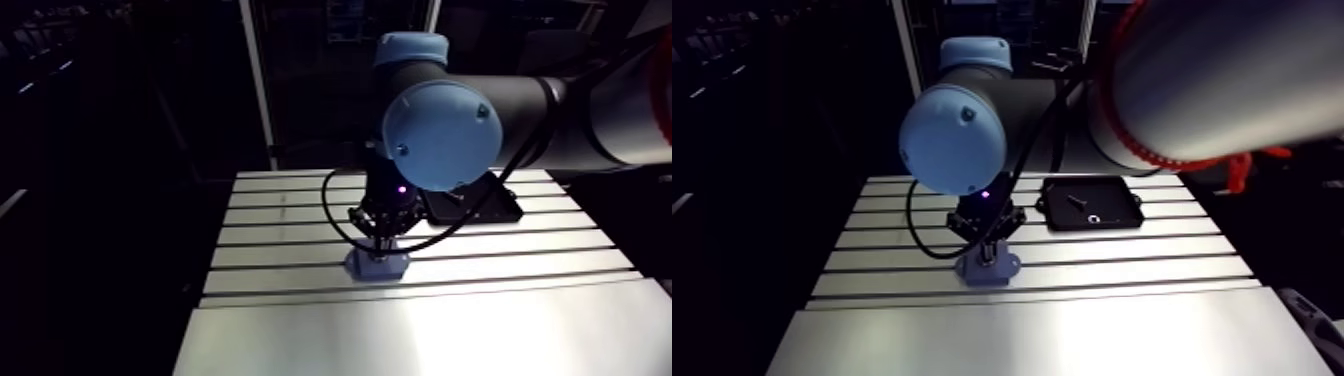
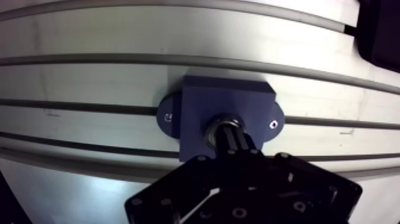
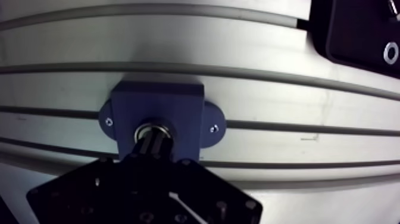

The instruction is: Pick up the bearing and press it into the housing until flush.

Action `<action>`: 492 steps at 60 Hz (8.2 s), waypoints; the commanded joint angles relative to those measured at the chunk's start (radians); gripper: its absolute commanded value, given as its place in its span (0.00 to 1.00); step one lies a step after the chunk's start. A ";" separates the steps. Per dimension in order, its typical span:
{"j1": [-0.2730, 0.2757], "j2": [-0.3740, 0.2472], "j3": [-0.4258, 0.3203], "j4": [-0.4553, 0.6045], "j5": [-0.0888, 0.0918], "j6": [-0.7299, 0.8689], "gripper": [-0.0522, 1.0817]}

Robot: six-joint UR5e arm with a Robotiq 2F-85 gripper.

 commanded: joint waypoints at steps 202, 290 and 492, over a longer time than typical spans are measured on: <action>0.006 -0.011 0.023 -0.028 0.005 -0.011 1.00; 0.008 -0.001 0.025 -0.029 0.003 -0.022 1.00; -0.015 -0.275 -0.448 0.542 0.004 0.018 0.05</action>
